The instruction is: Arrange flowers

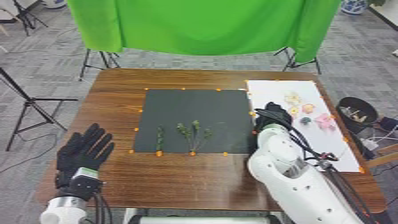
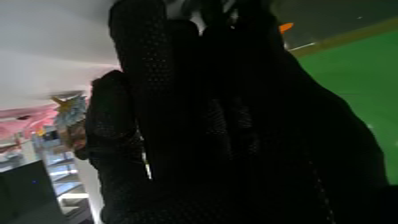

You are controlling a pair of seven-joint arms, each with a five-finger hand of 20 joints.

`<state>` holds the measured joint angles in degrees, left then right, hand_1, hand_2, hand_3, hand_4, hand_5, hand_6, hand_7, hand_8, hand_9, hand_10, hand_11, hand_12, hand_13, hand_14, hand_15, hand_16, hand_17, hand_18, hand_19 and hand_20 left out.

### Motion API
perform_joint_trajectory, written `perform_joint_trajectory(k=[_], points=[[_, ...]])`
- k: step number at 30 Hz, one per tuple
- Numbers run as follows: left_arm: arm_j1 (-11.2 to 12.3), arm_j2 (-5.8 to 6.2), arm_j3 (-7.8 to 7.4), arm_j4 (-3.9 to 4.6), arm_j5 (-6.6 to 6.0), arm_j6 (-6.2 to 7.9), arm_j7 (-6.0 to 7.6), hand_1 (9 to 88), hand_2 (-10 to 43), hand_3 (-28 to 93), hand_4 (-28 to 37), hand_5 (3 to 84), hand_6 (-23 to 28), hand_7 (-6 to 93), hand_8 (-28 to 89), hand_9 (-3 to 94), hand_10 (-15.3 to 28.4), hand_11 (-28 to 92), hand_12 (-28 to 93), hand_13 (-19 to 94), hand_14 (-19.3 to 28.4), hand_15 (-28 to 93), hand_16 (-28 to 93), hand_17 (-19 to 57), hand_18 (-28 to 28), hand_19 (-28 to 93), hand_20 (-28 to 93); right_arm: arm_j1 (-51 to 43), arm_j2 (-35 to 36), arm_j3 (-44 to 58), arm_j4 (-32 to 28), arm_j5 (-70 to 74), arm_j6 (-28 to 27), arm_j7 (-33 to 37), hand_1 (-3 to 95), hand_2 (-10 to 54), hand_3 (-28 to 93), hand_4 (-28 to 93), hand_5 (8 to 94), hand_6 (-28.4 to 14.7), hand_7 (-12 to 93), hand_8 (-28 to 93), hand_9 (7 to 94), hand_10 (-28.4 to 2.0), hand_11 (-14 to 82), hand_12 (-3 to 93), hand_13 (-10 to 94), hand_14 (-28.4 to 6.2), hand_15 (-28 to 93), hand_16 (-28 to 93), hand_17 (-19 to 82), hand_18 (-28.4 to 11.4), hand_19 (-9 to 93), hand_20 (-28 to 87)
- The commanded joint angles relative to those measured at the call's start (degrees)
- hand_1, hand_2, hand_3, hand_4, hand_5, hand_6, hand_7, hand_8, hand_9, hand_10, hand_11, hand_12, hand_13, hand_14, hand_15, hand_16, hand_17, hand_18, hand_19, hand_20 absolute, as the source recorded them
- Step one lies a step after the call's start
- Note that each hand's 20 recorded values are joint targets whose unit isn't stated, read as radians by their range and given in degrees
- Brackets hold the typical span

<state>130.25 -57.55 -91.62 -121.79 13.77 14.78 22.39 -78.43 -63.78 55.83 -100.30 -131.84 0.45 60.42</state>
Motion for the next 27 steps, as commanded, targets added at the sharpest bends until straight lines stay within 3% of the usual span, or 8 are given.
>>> perform_joint_trajectory(k=[1,6,12,27], points=[[0.1,-0.38,0.07,0.18,-0.78,-0.71,-0.5,29.4,17.0,73,-27.7,41.4,10.0,18.3,-9,32.0,15.7,27,10,24,16.4,41,-9,-6.8,14.4,38,8,-4.9,1.8,-1.4,0.3,0.0,8.0,-2.1,63.8,-9.5,81,-28,62.9,-1.0,75,6,91.9,-9.0,7.3,34.2,91,-2.4,23,47,44,-25.3,88,30],[0.3,-0.21,-0.09,0.16,-0.59,-0.98,-0.25,29.6,16.7,73,-27.6,41.4,9.9,18.4,-9,32.0,15.7,27,10,24,16.4,41,-9,-6.8,14.4,38,8,-5.0,3.8,-1.4,-3.8,-1.9,14.1,-3.1,62.5,-9.5,84,-27,63.6,-0.9,75,5,92.7,-8.8,8.1,36.3,92,-2.4,24,48,44,-25.9,90,29],[0.4,-0.21,-0.14,0.13,-0.67,-1.16,0.03,29.8,16.7,73,-27.6,41.3,9.9,18.4,-9,31.9,15.7,27,10,24,16.4,41,-9,-6.8,14.4,38,8,-4.8,5.2,-1.4,-9.1,-3.2,17.4,-4.4,61.4,-9.5,85,-26,64.3,-0.8,75,5,93.4,-8.7,8.0,36.9,92,-2.5,26,48,44,-26.3,91,27],[0.7,-0.43,-0.39,0.08,-0.98,-1.14,0.09,29.8,16.5,72,-27.4,41.3,9.9,18.5,-9,31.9,15.6,27,10,24,16.4,41,-9,-6.8,14.4,38,8,-5.3,5.4,-0.9,-15.5,-0.5,18.4,-6.0,60.1,-9.5,87,-24,64.9,-0.7,75,5,93.7,-8.7,9.3,37.1,93,-2.8,27,49,44,-26.7,92,26]])
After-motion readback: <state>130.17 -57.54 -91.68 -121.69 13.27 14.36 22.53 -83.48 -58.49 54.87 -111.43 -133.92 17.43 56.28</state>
